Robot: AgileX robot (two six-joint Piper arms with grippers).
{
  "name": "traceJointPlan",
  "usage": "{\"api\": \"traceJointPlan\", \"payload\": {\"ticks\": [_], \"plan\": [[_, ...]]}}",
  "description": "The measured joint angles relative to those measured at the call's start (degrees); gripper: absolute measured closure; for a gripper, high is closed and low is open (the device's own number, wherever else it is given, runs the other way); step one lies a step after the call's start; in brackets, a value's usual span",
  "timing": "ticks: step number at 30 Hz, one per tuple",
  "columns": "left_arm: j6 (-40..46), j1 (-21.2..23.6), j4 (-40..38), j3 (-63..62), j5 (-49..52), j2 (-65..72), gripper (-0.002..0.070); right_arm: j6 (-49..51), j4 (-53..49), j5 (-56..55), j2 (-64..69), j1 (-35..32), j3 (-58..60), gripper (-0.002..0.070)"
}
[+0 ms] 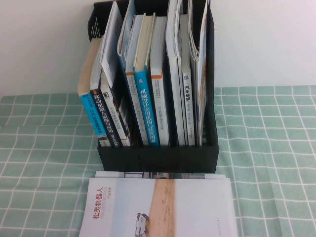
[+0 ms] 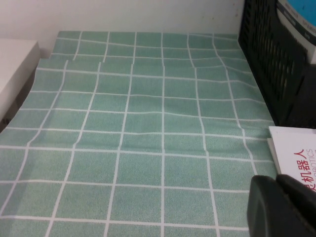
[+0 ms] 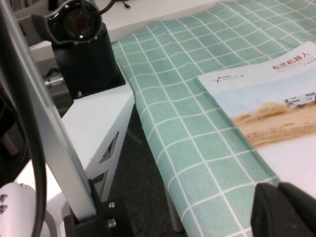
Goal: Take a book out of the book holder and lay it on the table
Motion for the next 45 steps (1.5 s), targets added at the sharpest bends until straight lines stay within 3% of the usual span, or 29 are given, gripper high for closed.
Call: {"api": "traceJointPlan", "payload": {"ticks": [10, 14, 18, 23, 30, 45], "plan": [[0.0, 0.0, 0.0, 0.0, 0.0, 0.0, 0.0678, 0.0, -1.0, -2.0, 0.0, 0.0, 0.2, 0.0678], [0.0, 0.0, -0.1, 0.0, 0.0, 0.0, 0.0678, 2.2, -17.2, -13.1, 0.0, -2.2, 0.9, 0.0678], [0.1, 0.0, -0.1, 0.0, 0.0, 0.0, 0.0678, 7.6, -29.4, -24.0, 0.0, -13.5, 3.0, 0.0678], [0.1, 0.0, -0.1, 0.0, 0.0, 0.0, 0.0678, 16.4, -36.3, -31.9, 0.0, -32.7, 6.5, 0.0678], [0.1, 0.0, -0.1, 0.0, 0.0, 0.0, 0.0678, 20.3, -38.0, -33.0, 0.0, -46.4, 10.9, 0.0678], [0.1, 0.0, -0.1, 0.0, 0.0, 0.0, 0.0678, 23.6, -38.5, -19.2, 0.0, -48.1, 11.5, 0.0678]]}}
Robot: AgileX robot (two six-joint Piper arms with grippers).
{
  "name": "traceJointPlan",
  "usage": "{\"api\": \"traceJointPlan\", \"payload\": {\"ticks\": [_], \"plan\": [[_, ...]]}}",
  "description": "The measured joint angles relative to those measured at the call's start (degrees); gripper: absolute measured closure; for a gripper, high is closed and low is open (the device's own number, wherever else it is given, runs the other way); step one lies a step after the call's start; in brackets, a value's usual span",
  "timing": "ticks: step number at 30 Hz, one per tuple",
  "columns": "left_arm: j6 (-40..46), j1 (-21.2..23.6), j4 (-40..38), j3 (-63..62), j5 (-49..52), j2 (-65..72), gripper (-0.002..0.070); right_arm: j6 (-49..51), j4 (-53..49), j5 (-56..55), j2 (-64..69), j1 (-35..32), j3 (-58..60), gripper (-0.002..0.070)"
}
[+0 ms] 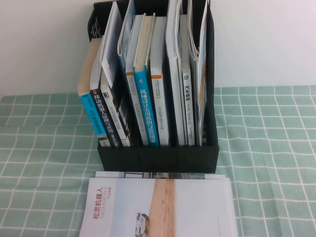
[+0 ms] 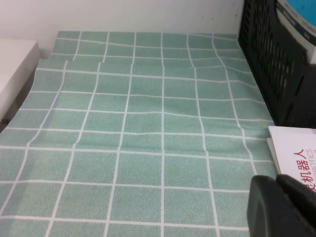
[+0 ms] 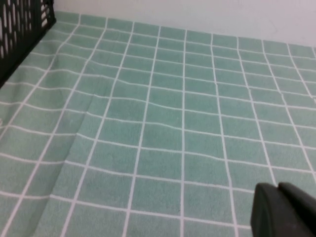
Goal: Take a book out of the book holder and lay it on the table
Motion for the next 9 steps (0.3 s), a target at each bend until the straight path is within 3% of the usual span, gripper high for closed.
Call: {"api": "traceJointPlan", "payload": {"ticks": [9], "plan": [[0.0, 0.0, 0.0, 0.0, 0.0, 0.0, 0.0678, 1.1, 0.0, 0.3, 0.0, -0.3, 0.0, 0.0677]]}}
